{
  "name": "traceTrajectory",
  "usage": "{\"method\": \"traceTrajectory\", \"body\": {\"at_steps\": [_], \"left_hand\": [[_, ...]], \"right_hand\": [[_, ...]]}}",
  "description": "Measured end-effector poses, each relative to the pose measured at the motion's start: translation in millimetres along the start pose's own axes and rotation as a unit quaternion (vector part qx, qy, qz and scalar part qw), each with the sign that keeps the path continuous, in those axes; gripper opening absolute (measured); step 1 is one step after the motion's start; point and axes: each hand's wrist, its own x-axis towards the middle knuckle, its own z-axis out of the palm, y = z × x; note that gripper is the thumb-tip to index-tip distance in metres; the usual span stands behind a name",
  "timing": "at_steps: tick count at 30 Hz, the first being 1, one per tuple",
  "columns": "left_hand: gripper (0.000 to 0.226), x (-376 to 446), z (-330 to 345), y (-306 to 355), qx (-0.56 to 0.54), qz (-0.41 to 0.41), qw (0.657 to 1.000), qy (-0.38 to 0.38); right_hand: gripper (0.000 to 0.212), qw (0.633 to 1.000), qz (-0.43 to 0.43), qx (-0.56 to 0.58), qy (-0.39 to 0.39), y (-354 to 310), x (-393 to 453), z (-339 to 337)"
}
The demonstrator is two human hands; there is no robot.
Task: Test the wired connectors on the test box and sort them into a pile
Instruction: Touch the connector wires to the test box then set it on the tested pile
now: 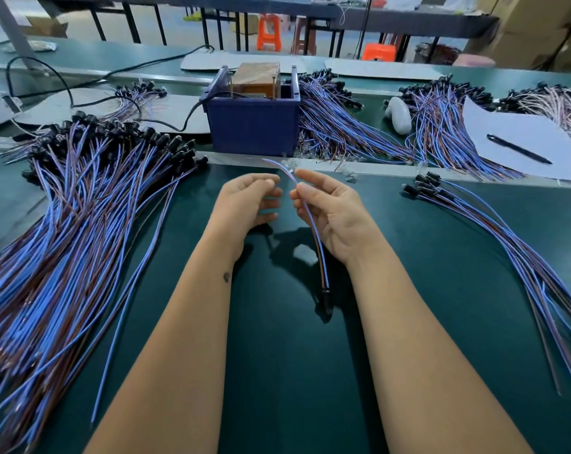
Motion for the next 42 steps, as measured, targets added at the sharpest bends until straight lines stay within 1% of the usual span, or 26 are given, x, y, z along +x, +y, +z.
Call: {"method": "traceTrajectory", "body": {"at_steps": [2, 5, 8, 11, 14, 18, 24, 28, 32, 37, 42], "left_hand": [[0.018, 3, -4, -3, -0.019, 0.015, 1.000, 0.012], [0.009, 4, -3, -8, -0.001, 0.049, 0.999, 0.016], [0.017, 4, -1, -8, -0.031, 0.071, 0.997, 0.021], [0.025, 5, -2, -7, -0.057, 0.063, 0.996, 0.025], [0.027, 5, -2, -7, -0.057, 0.054, 0.997, 0.022], [0.025, 3, 1, -7, -0.052, 0.045, 0.998, 0.015], [0.013, 5, 3, -9, -0.055, 0.036, 0.997, 0.046], [0.013, 6, 4, -11, -0.038, 0.035, 0.997, 0.052], [0.013, 5, 5, -10, -0.030, 0.037, 0.998, 0.048], [0.016, 3, 6, -7, -0.019, 0.038, 0.998, 0.047], [0.015, 3, 7, -9, -0.003, 0.039, 0.997, 0.066]], "right_hand": [[0.022, 0.999, -0.002, -0.047, -0.019, 3, -1, 3], [0.023, 0.995, -0.014, -0.096, -0.031, 6, -2, 7], [0.023, 0.993, -0.023, -0.114, -0.031, 7, -4, 8], [0.023, 0.990, -0.021, -0.134, -0.022, 7, -4, 11], [0.014, 0.986, -0.020, -0.165, 0.009, 10, -3, 15], [0.011, 0.978, -0.029, -0.204, 0.033, 12, -3, 19], [0.006, 0.967, -0.043, -0.249, 0.044, 15, -4, 23], [0.010, 0.959, -0.059, -0.273, 0.049, 16, -5, 24], [0.004, 0.951, -0.065, -0.294, 0.069, 15, -4, 23], [0.003, 0.947, -0.071, -0.304, 0.074, 16, -3, 24], [0.006, 0.941, -0.093, -0.315, 0.077, 16, -3, 23]]}}
